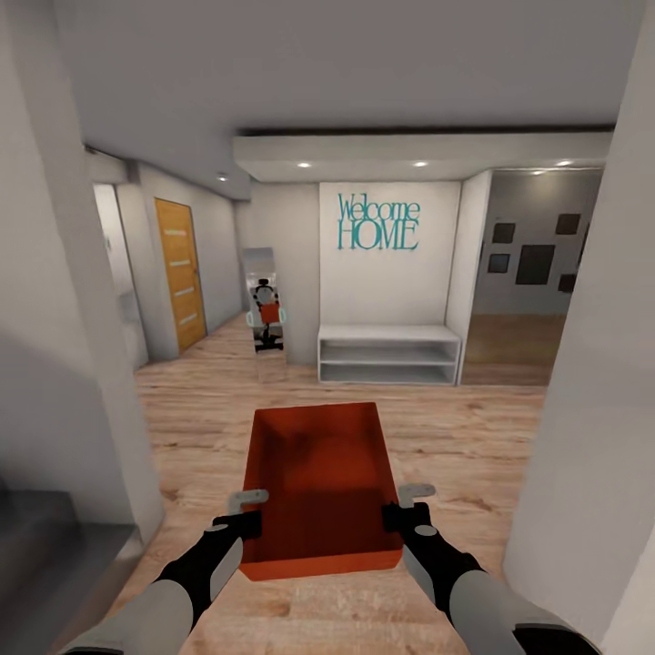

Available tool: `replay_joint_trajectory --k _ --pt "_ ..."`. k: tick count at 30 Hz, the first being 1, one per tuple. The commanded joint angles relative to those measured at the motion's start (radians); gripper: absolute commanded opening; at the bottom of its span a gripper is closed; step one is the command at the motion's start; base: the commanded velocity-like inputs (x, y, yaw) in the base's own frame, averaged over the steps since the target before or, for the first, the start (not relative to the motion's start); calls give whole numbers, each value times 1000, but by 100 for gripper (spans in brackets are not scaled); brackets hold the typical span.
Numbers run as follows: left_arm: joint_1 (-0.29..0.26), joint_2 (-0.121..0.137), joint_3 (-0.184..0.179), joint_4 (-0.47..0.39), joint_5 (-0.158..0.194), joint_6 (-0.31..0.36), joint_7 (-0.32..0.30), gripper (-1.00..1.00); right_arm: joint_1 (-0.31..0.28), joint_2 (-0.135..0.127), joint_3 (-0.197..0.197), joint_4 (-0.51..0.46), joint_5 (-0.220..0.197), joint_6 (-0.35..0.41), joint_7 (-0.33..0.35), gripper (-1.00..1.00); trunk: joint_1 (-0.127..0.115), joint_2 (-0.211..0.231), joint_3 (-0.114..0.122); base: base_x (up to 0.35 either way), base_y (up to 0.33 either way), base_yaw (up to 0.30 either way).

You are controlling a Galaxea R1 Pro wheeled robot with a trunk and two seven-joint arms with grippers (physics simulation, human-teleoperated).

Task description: Move the two storage containers from the living room to the garage. In the garage, place one container on the floor and stack the other container on top of it (either order is fine).

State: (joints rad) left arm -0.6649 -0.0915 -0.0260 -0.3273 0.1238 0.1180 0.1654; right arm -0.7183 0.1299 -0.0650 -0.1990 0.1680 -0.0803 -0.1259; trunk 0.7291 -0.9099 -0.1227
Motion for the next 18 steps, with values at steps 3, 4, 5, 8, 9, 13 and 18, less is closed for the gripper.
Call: replay_joint_trajectory --k 3,4,5,8,9,13,18 --pt "-1 -1 27 -31 -16 6 8 -100 0 4 2 4 -1 -1 12 -100 1 -1 -2 322 0 0" --pt "-1 -1 27 -31 -16 6 8 -100 0 4 2 4 -1 0 12 -100 1 -1 -2 322 0 0" --pt "-1 -1 27 -31 -16 6 8 -100 0 4 2 4 -1 0 12 -100 1 -1 -2 322 0 0" --pt "-1 -1 27 -32 -16 6 8 -100 0 4 2 4 -1 0 12 -100 1 -1 -2 322 0 0" --pt "-1 -1 27 -32 -16 6 8 -100 -1 4 2 4 -1 0 12 -100 1 -1 -2 322 0 0" --pt "-1 -1 27 -32 -17 6 8 -100 0 4 2 4 -1 1 11 -100 1 -1 -2 322 0 0" --pt "-1 -1 27 -32 -17 6 8 -100 -1 4 3 4 -1 0 11 -100 1 -1 -2 322 0 0"
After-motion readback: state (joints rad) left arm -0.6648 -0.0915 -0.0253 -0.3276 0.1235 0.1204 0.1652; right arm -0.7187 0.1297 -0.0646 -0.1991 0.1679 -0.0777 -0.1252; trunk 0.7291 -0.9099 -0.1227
